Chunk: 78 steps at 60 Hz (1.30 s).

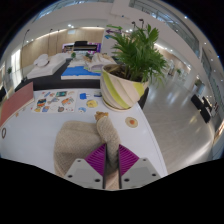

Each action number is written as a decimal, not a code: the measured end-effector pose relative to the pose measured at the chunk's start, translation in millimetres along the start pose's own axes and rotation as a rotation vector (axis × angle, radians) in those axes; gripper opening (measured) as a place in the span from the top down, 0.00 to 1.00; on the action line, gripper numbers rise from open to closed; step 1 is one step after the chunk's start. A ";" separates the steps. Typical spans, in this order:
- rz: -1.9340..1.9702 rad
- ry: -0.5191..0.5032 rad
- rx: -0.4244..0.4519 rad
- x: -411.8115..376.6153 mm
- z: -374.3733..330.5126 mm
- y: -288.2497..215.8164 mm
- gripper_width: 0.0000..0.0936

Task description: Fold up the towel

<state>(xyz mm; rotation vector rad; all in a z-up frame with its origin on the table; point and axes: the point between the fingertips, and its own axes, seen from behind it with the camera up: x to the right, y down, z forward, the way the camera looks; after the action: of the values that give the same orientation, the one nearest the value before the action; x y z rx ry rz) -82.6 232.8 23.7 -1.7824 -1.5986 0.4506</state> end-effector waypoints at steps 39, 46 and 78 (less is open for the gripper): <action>0.075 0.057 0.105 -71.7 -342.9 -51.2 0.09; 0.087 0.068 0.150 -96.5 -418.0 -48.3 0.09; 0.078 0.006 0.152 -174.2 -494.6 -7.6 0.09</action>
<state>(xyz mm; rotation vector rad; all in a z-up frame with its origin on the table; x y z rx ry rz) 208.6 -64.2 343.1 -1.7333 -1.4539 0.5876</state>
